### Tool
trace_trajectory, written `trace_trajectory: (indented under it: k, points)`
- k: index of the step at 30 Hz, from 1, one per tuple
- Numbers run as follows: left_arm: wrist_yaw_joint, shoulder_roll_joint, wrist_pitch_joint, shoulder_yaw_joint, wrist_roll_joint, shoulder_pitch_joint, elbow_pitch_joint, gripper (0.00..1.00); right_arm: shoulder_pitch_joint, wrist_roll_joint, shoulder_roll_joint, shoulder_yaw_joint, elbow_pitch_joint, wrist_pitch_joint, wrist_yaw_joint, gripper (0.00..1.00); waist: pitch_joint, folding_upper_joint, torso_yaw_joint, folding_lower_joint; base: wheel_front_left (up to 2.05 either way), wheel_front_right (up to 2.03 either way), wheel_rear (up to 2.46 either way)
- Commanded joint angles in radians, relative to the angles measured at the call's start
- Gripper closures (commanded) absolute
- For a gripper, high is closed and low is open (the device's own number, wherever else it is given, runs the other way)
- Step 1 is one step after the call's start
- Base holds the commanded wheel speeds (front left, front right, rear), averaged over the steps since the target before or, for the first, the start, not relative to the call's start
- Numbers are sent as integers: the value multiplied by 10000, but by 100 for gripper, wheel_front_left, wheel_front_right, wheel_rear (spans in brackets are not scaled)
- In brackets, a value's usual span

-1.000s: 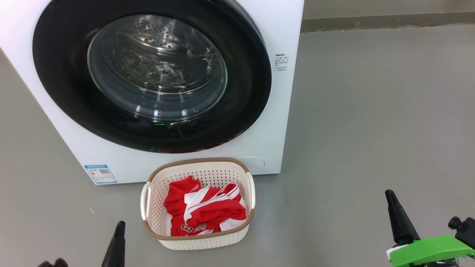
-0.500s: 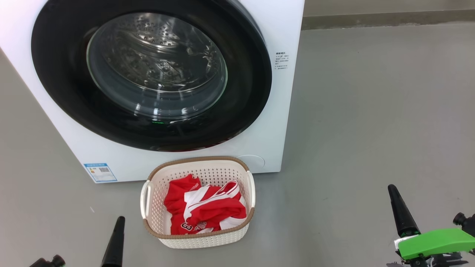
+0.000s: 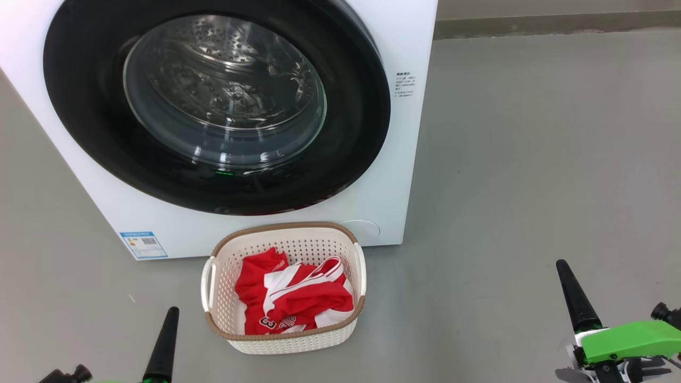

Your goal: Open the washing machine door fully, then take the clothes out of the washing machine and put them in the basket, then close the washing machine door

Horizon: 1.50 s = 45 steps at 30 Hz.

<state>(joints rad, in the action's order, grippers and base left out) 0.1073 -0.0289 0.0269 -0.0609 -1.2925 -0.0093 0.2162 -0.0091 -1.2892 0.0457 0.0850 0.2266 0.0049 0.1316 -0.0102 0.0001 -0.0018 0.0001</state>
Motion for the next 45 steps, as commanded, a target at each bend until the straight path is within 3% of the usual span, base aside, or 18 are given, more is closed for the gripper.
trace_trajectory:
  k: [1, 27, 45]
  points:
    - [131, -176, 129, -314, -368, -503, -148, 100, -505, -399, 175, -101, -187, 110, -1, 100, 9, -1, 2, -1, 0, 0, 0]
    - [232, -213, 847, -524, -3104, -978, 283, 100, -957, -3325, 214, 51, 162, 879, -9, 100, 130, -1, 17, -1, 0, 0, 0]
    - [234, -214, 862, -528, -3163, -988, 292, 100, -971, -3346, 180, 104, 172, 935, -9, 100, 132, -1, 18, -1, 0, 0, 0]
